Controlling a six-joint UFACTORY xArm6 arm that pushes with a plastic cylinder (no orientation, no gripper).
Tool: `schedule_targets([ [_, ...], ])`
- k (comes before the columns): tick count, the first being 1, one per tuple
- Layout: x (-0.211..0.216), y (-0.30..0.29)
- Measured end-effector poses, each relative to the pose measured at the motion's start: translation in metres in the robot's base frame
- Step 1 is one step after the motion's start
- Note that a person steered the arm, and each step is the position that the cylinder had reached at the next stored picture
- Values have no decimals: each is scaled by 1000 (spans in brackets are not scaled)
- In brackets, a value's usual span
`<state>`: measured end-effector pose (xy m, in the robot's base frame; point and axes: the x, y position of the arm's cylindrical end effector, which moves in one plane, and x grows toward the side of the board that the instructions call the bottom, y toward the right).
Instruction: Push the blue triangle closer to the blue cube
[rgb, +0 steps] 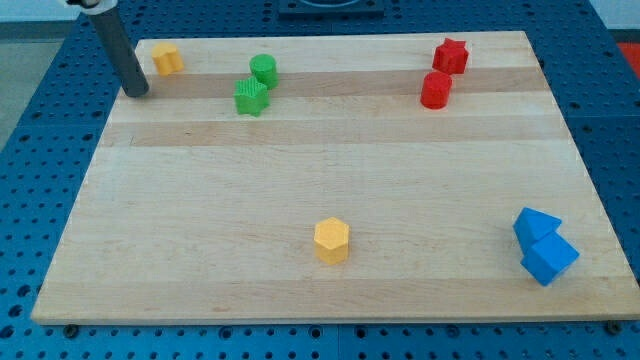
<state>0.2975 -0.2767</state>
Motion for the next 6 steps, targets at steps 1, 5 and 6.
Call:
schedule_targets([
  [1, -18, -1],
  [5, -26, 0],
  [6, -26, 6],
])
